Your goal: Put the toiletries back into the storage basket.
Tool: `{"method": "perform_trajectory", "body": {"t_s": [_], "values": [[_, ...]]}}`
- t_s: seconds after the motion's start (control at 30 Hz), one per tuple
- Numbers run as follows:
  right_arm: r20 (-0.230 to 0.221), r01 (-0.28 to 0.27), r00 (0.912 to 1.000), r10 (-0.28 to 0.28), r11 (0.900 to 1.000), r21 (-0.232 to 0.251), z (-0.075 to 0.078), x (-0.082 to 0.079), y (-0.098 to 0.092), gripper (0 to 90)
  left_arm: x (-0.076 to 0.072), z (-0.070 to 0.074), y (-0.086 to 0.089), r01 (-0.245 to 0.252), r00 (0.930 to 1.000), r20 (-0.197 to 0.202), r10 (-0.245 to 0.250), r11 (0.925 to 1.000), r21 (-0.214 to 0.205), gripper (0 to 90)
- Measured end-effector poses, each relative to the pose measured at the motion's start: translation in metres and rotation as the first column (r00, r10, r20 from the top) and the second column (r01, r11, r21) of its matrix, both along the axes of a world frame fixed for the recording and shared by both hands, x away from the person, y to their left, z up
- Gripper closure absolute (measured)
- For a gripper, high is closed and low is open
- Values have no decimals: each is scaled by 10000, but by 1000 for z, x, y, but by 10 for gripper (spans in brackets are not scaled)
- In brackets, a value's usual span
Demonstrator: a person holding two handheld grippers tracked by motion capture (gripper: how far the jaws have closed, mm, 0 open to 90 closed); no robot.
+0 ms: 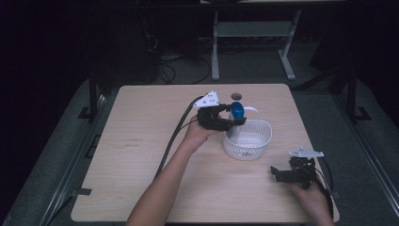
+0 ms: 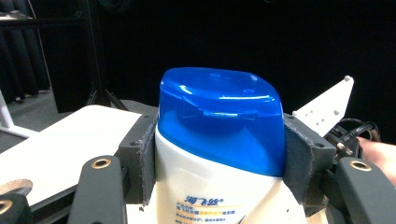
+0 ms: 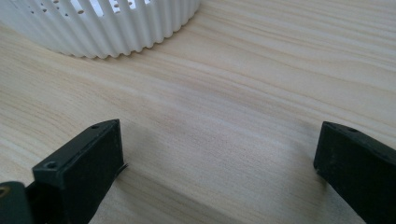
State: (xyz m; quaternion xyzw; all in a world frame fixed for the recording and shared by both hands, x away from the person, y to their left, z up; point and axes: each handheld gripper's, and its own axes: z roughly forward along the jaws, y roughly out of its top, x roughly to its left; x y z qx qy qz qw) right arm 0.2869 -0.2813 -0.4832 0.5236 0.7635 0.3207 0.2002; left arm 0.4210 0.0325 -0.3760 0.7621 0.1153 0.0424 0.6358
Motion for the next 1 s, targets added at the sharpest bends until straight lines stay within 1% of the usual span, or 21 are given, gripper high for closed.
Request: {"method": "perform_trajectory", "body": {"t_s": [0.1, 0.17, 0.33, 0.77, 0.87, 1.0], "values": [[-1, 0, 10000, 0, 10000, 0, 0, 0, 0, 8, -1, -3, -1, -34, 10000, -31, 34, 10000, -45, 372], [-2, 1, 10000, -1, 10000, 1, 0, 0, 0, 9, 0, -6, -1, -13, 10000, -39, 13, 10000, 36, 372], [2, -1, 10000, 1, 10000, -1, 0, 0, 0, 9, -2, -13, -2, -67, 9999, -100, 66, 10000, -51, 372], [10, -6, 10000, 6, 10000, -13, 0, 0, 0, 9, -5, -23, -5, -220, 9997, -57, 222, 9995, 229, 370], [9, -3, 10000, 3, 10000, -11, 0, 0, 0, 9, -5, -25, -5, -291, 9996, -34, 292, 9993, 238, 370], [9, -4, 10000, 4, 10000, -12, 0, 0, 0, 9, -5, -28, -6, -241, 9997, -56, 243, 9992, 319, 370]]}}
